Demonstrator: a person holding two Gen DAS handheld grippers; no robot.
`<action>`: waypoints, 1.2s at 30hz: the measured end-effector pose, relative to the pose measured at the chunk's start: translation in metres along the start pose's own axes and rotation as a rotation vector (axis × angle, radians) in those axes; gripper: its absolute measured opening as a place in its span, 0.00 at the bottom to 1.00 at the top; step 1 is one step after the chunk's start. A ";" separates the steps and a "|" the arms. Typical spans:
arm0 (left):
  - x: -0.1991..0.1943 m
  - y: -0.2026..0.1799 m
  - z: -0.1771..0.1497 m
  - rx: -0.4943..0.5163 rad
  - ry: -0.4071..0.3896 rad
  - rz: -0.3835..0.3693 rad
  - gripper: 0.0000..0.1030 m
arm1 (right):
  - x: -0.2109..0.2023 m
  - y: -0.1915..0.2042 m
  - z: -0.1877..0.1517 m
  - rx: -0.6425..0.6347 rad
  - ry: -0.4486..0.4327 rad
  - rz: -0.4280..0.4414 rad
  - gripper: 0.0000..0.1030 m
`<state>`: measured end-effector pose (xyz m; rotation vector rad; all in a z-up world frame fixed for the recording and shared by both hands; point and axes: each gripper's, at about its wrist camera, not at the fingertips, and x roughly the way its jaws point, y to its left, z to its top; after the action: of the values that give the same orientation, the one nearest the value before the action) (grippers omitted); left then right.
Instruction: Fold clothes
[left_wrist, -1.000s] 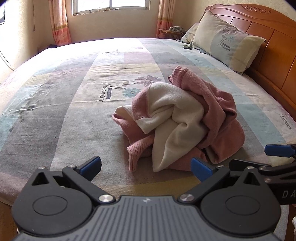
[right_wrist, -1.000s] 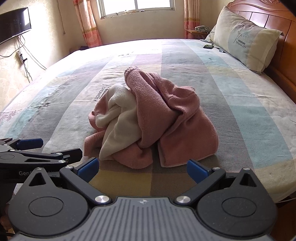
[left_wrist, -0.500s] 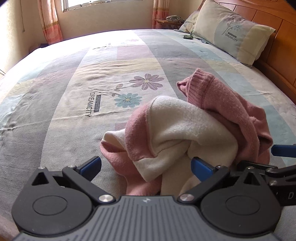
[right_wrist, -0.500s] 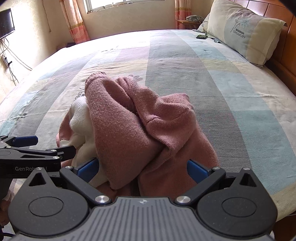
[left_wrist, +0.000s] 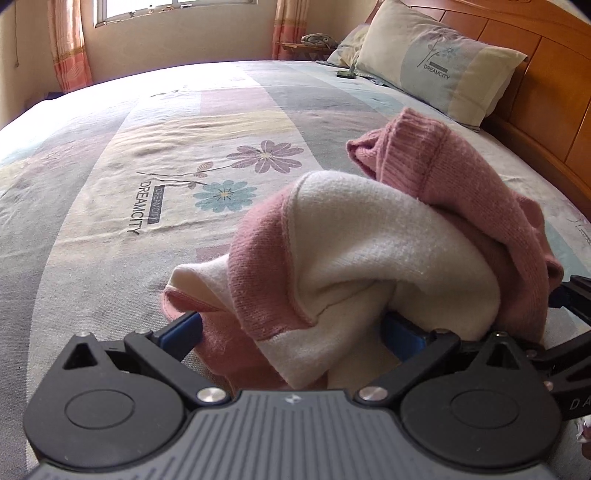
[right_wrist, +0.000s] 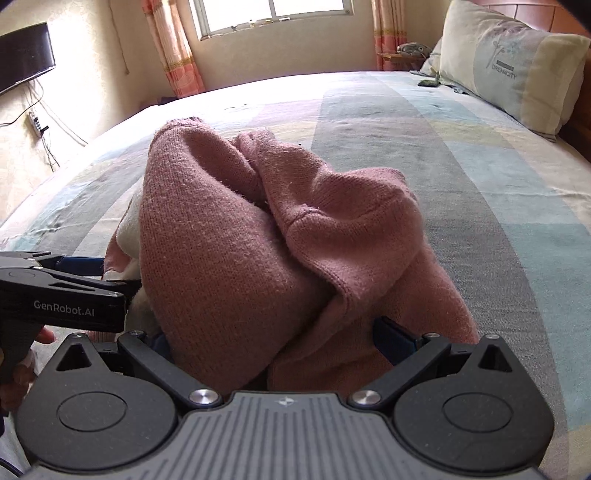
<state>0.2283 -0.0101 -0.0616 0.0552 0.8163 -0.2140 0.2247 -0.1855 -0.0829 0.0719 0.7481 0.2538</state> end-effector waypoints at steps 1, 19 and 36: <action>0.000 -0.003 -0.001 0.020 -0.007 0.005 1.00 | -0.001 0.000 -0.004 -0.025 -0.012 0.001 1.00; -0.047 0.003 0.008 0.033 -0.011 -0.001 0.99 | -0.073 -0.022 -0.012 -0.050 -0.029 -0.081 1.00; -0.011 0.025 0.012 0.066 0.041 -0.030 0.99 | -0.027 -0.051 0.041 -0.126 0.008 -0.311 1.00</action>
<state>0.2350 0.0146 -0.0461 0.1094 0.8511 -0.2687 0.2437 -0.2403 -0.0434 -0.1648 0.7385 0.0039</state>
